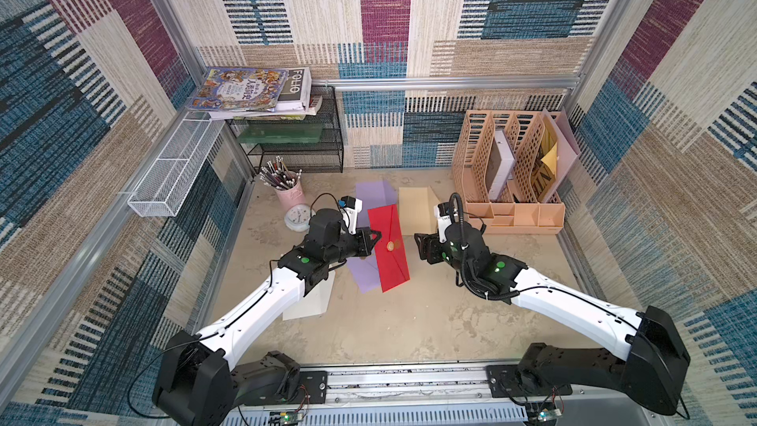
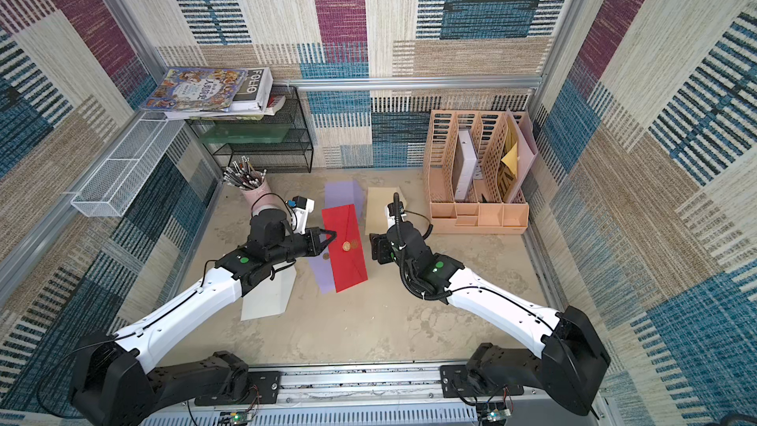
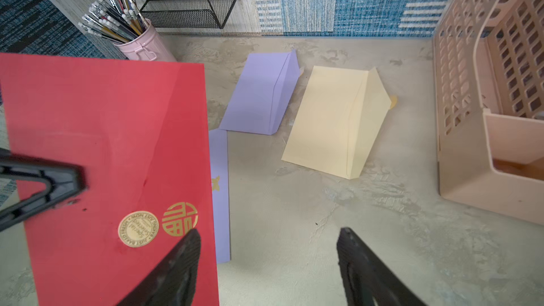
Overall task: Open the envelope
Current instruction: Open the envelope flap on the envelope.
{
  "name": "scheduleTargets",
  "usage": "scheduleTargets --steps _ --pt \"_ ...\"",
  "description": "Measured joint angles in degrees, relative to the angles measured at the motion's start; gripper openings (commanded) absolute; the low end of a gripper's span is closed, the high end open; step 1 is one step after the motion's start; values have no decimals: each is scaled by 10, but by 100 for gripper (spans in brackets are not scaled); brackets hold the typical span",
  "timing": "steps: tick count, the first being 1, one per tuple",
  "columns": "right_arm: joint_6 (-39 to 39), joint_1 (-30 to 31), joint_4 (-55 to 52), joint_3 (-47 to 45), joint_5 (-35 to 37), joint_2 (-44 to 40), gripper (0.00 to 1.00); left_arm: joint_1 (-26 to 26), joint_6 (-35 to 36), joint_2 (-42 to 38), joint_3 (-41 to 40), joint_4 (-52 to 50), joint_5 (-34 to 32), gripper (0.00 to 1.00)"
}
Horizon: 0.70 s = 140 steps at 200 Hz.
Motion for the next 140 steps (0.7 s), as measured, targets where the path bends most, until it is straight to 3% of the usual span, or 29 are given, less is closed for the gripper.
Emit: scheduleTargets --steps 76,140 --pt "-30 -1 28 17 -28 53 75 -6 -11 6 -9 29 -33 0" --pt "-29 -1 41 89 -70 113 75 -29 -3 37 21 33 -52 0"
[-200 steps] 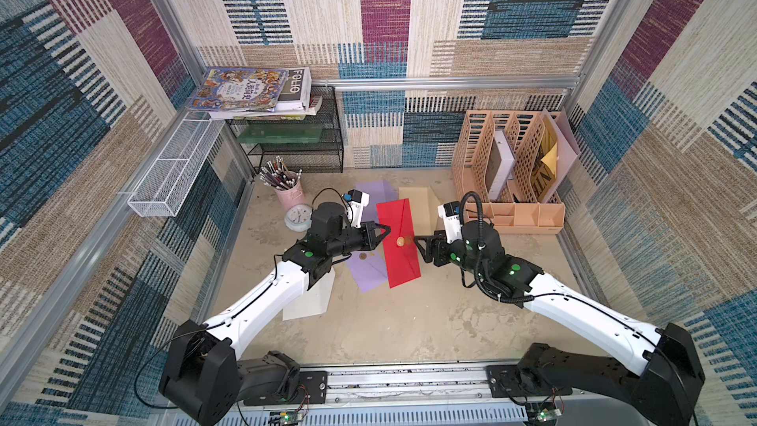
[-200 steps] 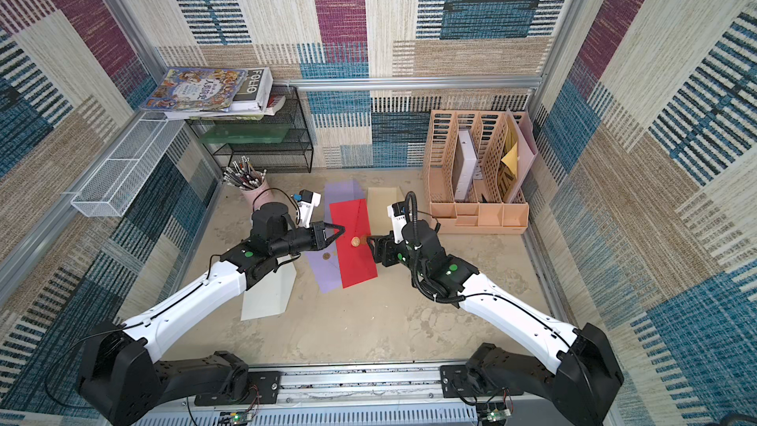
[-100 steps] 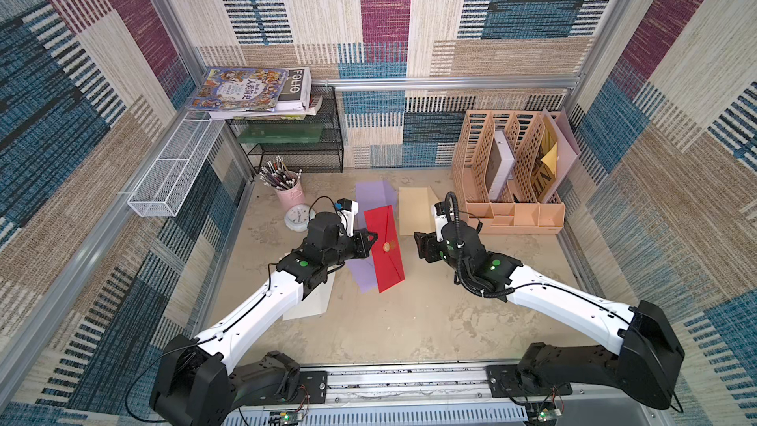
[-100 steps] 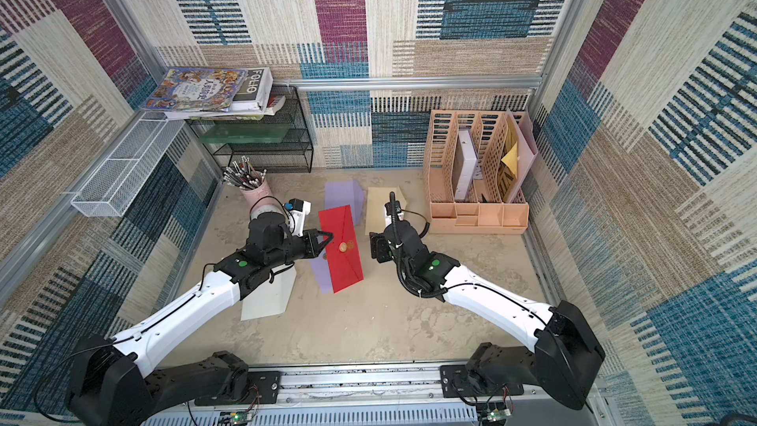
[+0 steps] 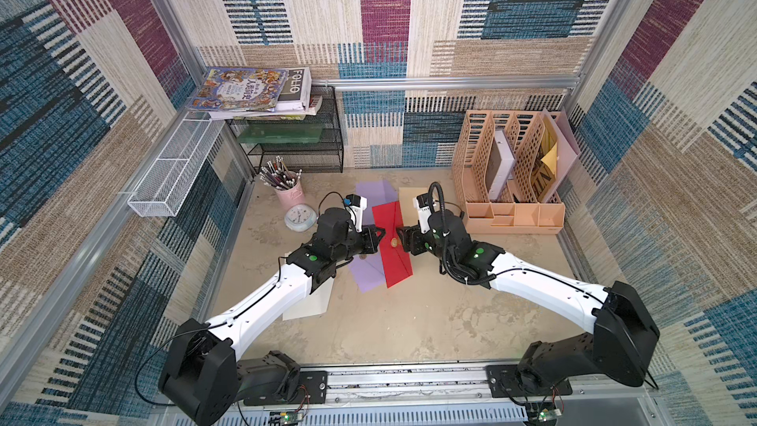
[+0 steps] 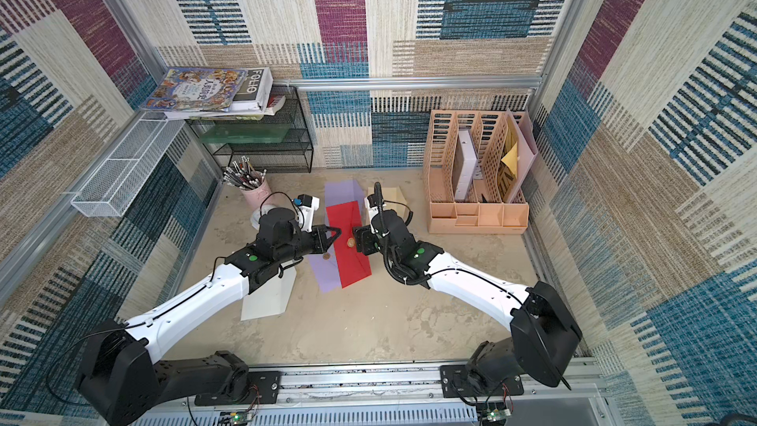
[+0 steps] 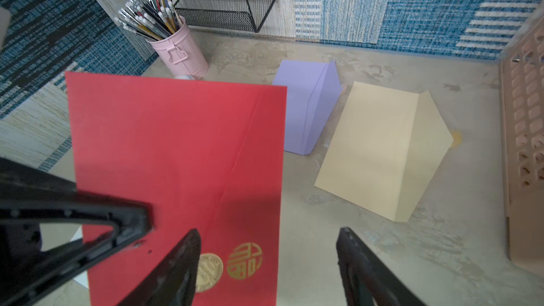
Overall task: Open the envelope
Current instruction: Open the envelope flap on the envelope.
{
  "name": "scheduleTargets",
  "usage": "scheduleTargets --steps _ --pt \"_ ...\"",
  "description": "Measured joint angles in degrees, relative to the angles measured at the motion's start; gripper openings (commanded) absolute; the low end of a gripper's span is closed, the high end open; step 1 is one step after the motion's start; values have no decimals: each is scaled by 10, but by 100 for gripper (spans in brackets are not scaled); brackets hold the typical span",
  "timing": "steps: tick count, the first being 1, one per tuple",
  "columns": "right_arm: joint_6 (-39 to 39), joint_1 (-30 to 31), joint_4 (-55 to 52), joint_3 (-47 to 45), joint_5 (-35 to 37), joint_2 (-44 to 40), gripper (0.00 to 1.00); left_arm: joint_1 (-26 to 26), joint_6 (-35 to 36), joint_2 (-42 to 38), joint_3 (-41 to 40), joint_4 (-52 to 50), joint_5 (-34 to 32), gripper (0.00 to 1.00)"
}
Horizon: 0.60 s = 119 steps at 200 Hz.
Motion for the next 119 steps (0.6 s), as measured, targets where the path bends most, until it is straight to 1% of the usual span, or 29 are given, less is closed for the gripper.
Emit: scheduleTargets --steps 39,81,119 --pt "3 0 -3 37 -1 32 75 -19 24 0 14 -16 -35 0" --pt "4 0 -28 87 8 68 74 -36 47 0 30 -43 -88 0" --pt "4 -1 -35 100 15 80 74 -47 63 -3 39 -65 -117 0"
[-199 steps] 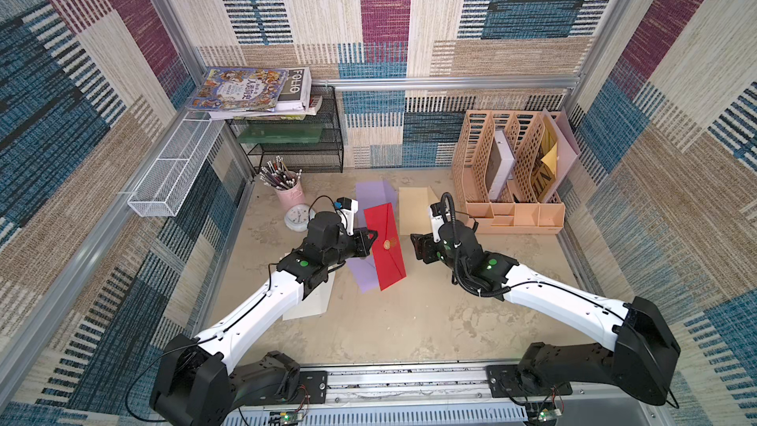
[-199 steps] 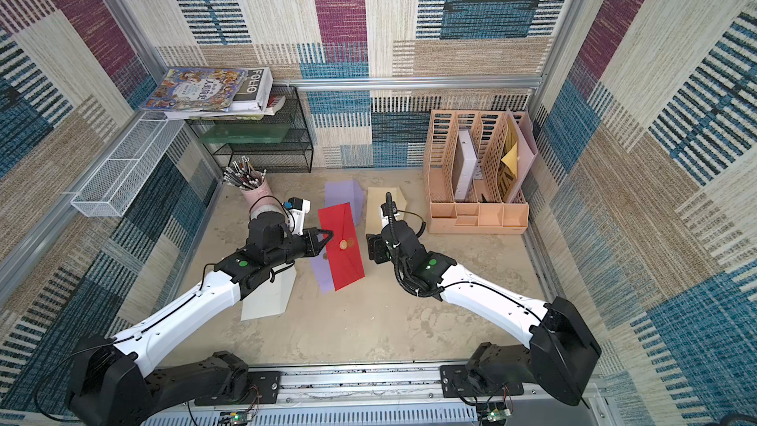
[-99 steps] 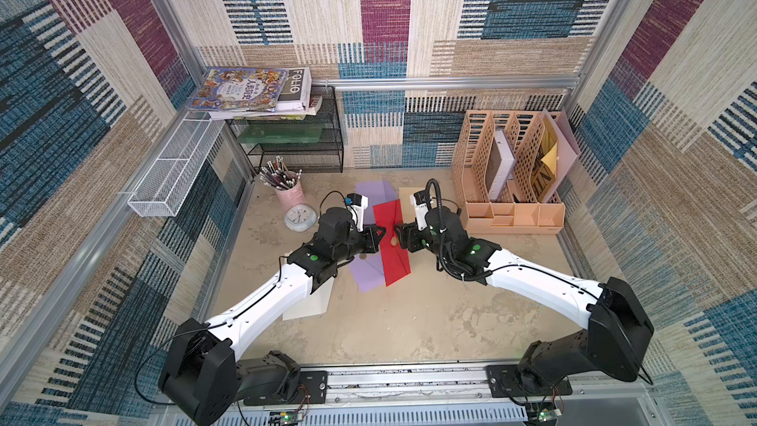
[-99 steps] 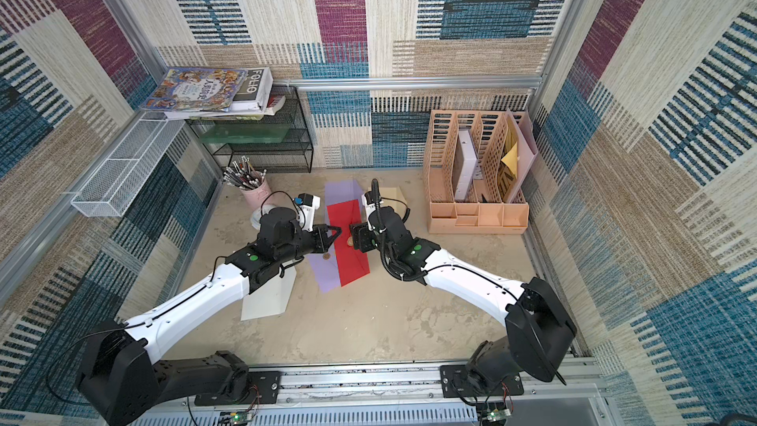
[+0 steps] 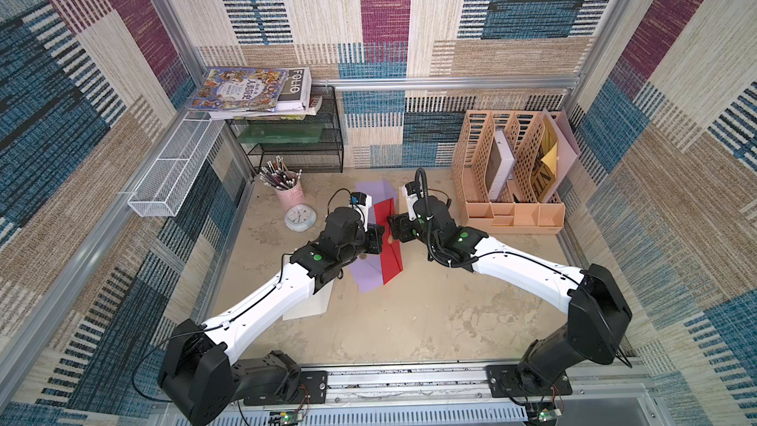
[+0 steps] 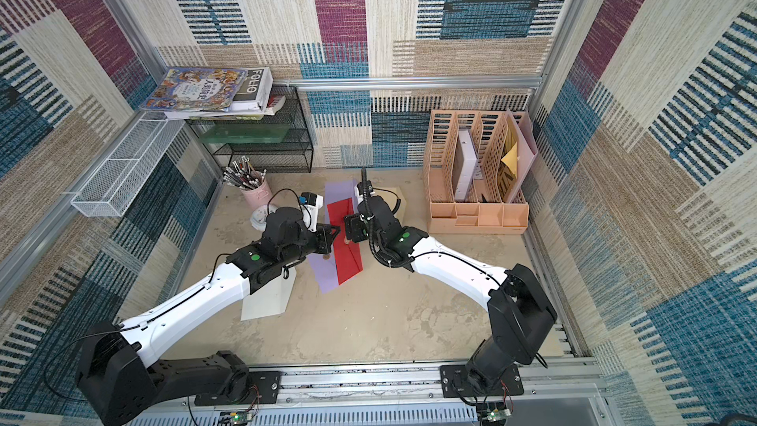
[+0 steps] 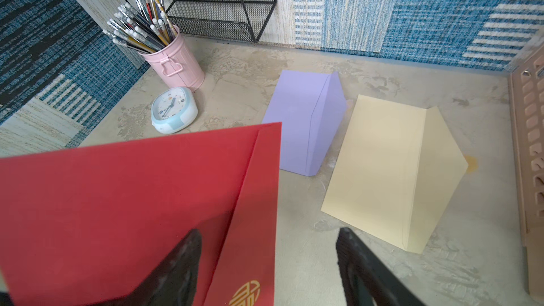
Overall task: Open the envelope
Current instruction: Open the envelope flap on the envelope.
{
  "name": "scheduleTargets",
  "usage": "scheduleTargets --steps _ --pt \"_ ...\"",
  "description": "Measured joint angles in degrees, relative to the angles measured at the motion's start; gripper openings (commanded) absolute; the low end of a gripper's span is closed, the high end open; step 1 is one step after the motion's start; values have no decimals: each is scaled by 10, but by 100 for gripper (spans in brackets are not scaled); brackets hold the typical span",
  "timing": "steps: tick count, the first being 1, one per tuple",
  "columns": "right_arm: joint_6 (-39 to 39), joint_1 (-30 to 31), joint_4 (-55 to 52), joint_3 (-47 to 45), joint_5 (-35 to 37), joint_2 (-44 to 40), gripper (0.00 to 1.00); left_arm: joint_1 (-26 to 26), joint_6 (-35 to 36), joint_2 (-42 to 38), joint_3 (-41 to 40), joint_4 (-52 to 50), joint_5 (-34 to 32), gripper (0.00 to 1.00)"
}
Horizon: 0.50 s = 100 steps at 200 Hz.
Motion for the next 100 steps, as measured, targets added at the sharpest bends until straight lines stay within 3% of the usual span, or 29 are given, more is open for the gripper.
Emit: scheduleTargets --steps 55,100 --pt "0 -4 -8 9 -12 8 70 -15 10 4 16 -25 -34 0" --pt "0 -3 -3 15 -50 14 56 -19 14 13 23 -39 -47 0"
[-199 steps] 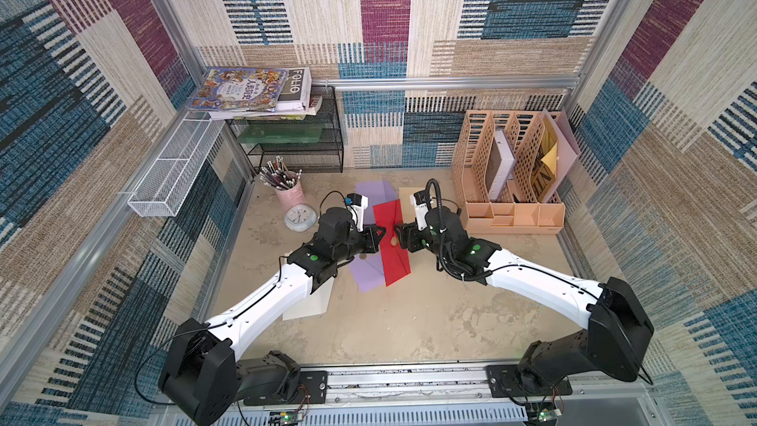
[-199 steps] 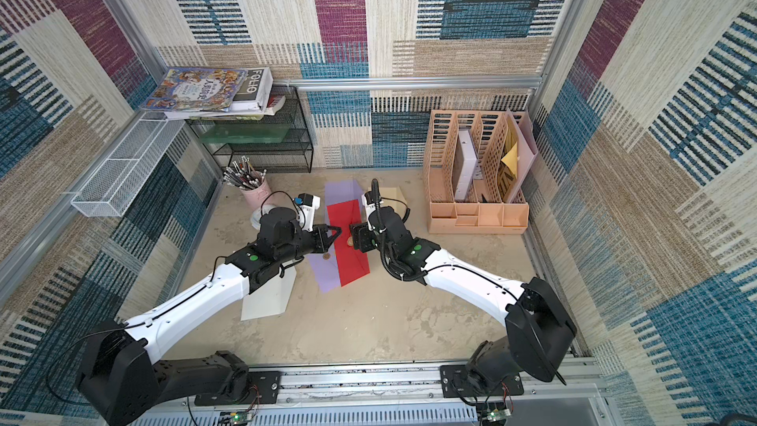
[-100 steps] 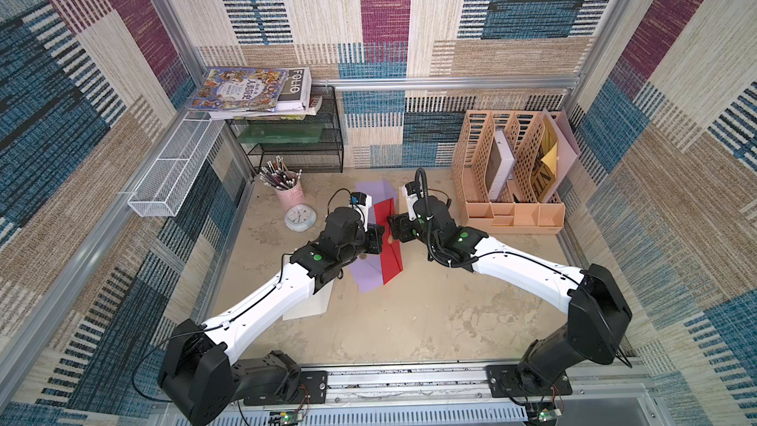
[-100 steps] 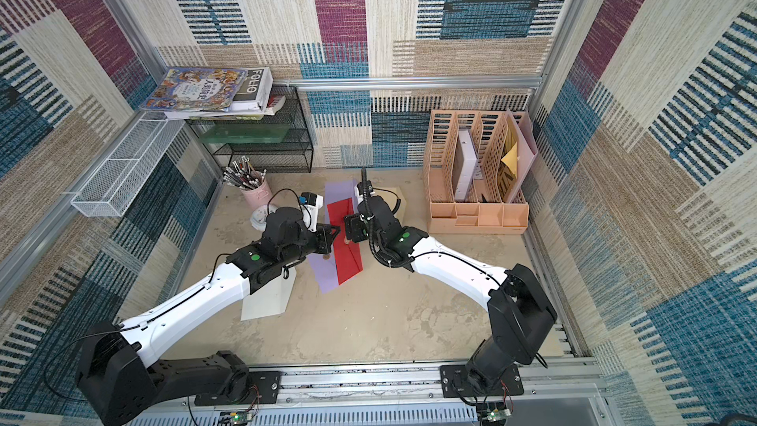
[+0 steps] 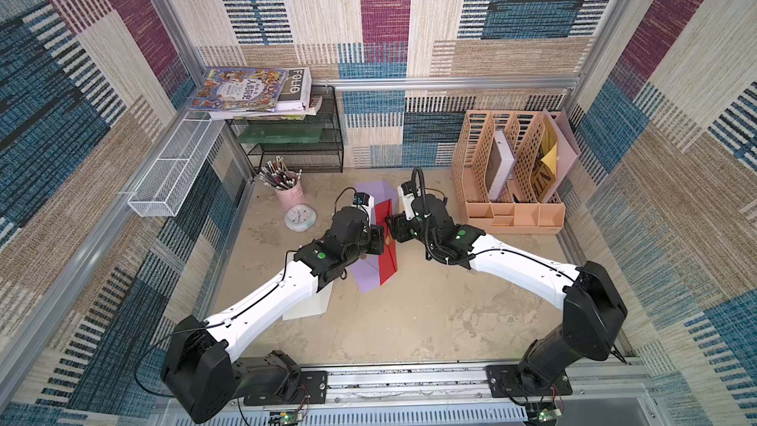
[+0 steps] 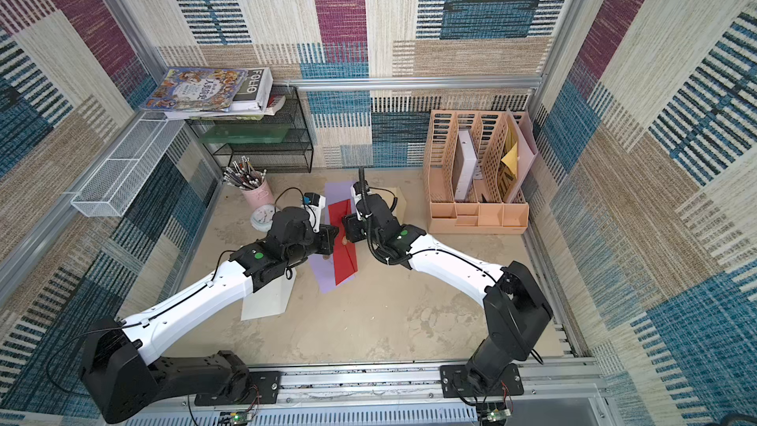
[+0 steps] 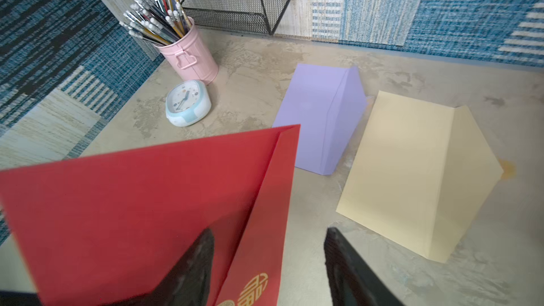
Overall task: Open the envelope
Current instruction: Open the envelope flap on the envelope.
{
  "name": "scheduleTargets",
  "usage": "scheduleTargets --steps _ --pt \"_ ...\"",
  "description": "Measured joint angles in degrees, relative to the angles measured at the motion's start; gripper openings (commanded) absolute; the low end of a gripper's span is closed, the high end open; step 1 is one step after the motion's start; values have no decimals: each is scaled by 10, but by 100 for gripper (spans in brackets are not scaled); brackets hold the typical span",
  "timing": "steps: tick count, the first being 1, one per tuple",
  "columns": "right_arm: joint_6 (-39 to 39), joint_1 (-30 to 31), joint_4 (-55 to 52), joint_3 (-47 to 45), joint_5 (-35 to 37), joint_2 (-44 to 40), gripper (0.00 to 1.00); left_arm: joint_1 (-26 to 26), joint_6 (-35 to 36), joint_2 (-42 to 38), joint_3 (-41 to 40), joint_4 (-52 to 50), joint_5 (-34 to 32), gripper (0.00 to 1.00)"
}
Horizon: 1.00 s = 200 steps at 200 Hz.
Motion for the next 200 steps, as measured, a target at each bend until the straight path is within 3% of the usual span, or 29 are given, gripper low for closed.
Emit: scheduleTargets --steps 16,46,76,95,138,156,200 --pt "0 0 4 3 -10 3 54 -1 1 0 0 -2 -2 0" --pt "-1 1 10 13 -27 11 33 -2 5 0 1 -7 -4 0" --pt "0 1 12 19 -38 20 32 -3 6 0 3 -12 -4 0" --pt "0 1 14 19 -43 23 24 -3 7 -1 5 -12 -4 0" --pt "0 -2 17 23 -49 27 23 -5 9 -5 5 -13 -10 0" --pt "0 -5 17 23 -49 29 13 -6 9 -6 5 -13 -12 0" --pt "4 -14 16 26 -55 33 14 -7 10 -8 5 -14 -14 0"
